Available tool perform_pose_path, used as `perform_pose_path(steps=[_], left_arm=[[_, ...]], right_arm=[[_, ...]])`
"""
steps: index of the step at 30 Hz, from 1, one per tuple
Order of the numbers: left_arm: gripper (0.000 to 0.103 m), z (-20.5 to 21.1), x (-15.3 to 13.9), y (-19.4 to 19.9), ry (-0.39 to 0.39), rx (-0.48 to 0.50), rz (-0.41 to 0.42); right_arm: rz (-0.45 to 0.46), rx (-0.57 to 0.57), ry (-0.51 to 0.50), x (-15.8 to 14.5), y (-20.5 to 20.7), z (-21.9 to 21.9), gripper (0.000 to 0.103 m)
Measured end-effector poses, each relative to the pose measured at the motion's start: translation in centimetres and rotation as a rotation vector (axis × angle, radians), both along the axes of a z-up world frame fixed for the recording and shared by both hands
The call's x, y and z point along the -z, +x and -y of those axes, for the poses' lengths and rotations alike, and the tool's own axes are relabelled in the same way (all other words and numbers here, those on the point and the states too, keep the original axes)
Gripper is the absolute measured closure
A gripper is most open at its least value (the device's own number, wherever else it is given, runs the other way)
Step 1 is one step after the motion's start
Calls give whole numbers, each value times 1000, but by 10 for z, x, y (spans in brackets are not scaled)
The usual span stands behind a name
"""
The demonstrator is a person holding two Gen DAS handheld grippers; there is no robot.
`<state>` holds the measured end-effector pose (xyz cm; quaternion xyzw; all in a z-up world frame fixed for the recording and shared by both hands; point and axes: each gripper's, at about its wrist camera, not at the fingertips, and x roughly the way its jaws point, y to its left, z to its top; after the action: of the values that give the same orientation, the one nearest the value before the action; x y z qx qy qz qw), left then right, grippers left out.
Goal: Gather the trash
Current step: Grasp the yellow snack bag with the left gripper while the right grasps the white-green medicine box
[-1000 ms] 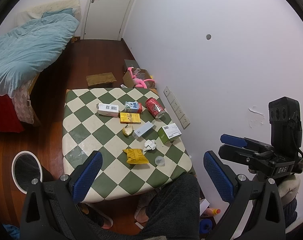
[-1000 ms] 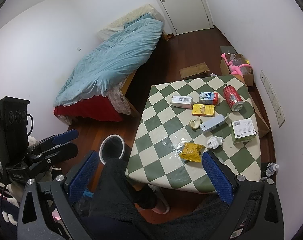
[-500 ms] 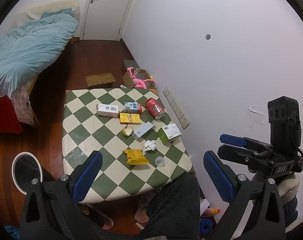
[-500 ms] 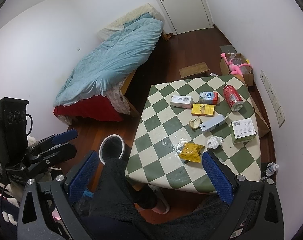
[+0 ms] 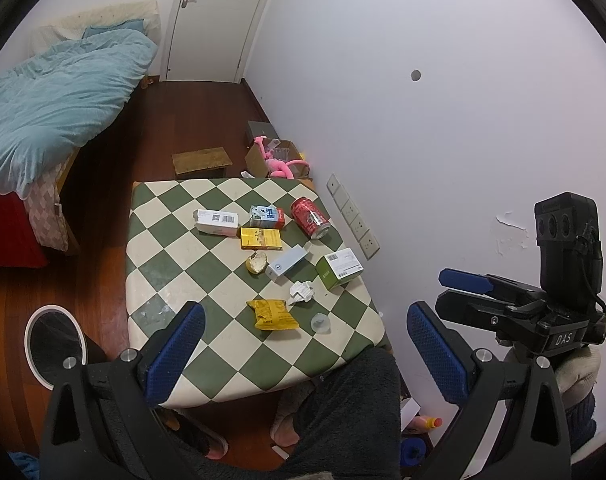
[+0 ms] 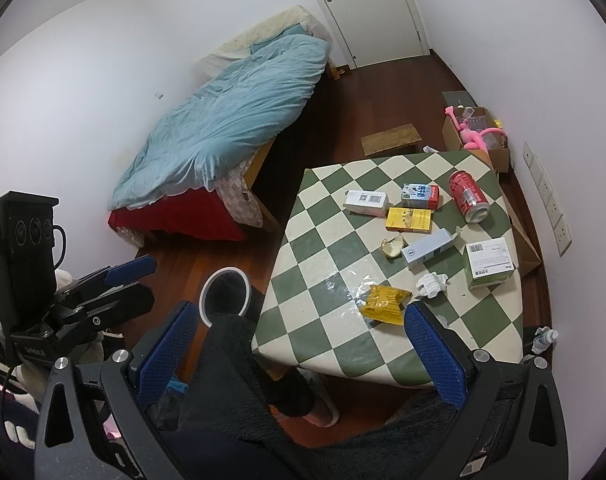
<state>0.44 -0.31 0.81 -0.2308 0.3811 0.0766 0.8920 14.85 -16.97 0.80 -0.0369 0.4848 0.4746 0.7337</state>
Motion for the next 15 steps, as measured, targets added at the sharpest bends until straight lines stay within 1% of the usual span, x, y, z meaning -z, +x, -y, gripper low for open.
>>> perform_pose_path(steps=[2, 4, 7, 9, 11, 13, 14, 15], left_arm=[[0, 0, 0, 1, 5, -4, 1], [0, 0, 3, 4, 32, -25, -13], [0, -3, 19, 18, 143, -97, -71], [0, -8, 39, 31, 210, -143, -117], [0, -16, 68, 51, 248, -192, -177], [0, -24, 96, 68, 254, -212, -220], [0, -28, 112, 77, 255, -220, -251], [0, -32, 131, 89, 251, -224, -284]], right_arm=[[-2, -2, 6, -1, -2, -3, 0], [-4, -2, 13, -1, -3, -4, 0], [-6, 42, 23, 3, 2, 1, 0], [-6, 98, 10, 14, 14, 10, 0], [16, 173, -48, 34, 32, 13, 0], [55, 250, -122, 58, 52, 15, 0], [62, 269, -147, 68, 60, 14, 0], [62, 293, -184, 84, 74, 14, 0]])
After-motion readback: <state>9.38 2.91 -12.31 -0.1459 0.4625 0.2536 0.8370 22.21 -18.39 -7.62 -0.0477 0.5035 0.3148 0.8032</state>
